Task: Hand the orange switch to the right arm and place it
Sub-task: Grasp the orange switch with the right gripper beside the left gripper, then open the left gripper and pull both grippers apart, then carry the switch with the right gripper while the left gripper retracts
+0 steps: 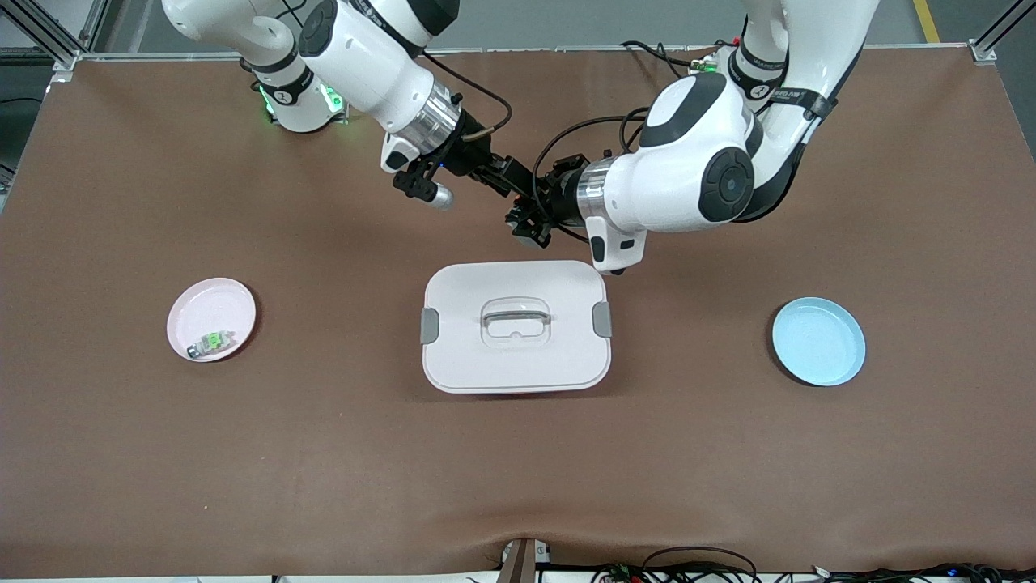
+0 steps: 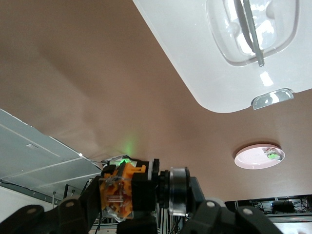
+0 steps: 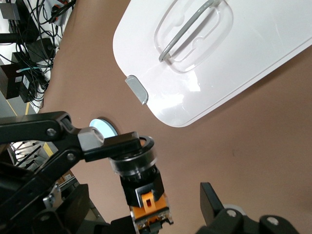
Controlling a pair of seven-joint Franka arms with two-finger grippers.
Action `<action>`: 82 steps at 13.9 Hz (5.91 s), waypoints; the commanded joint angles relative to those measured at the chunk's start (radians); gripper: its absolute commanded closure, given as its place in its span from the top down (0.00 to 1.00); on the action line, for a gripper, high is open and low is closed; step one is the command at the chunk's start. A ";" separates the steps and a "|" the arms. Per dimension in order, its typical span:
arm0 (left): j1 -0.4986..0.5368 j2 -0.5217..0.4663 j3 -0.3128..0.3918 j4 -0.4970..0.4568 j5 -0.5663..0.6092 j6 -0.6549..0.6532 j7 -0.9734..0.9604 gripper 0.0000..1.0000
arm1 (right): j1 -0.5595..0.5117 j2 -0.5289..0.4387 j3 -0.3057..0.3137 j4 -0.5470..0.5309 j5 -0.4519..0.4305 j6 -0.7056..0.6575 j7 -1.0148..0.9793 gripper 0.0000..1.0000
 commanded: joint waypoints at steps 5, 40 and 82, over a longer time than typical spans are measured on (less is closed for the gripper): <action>-0.011 0.012 -0.004 0.029 -0.020 -0.020 -0.038 0.00 | 0.016 0.005 -0.009 0.009 0.015 0.006 -0.062 1.00; 0.178 -0.082 0.059 0.134 0.356 -0.190 0.209 1.00 | -0.194 -0.099 -0.020 0.079 -0.428 -0.612 -0.530 0.00; 0.126 -0.514 0.495 -0.127 0.560 -0.398 1.501 1.00 | -1.033 0.020 -0.020 -0.424 -0.812 0.048 -2.525 0.02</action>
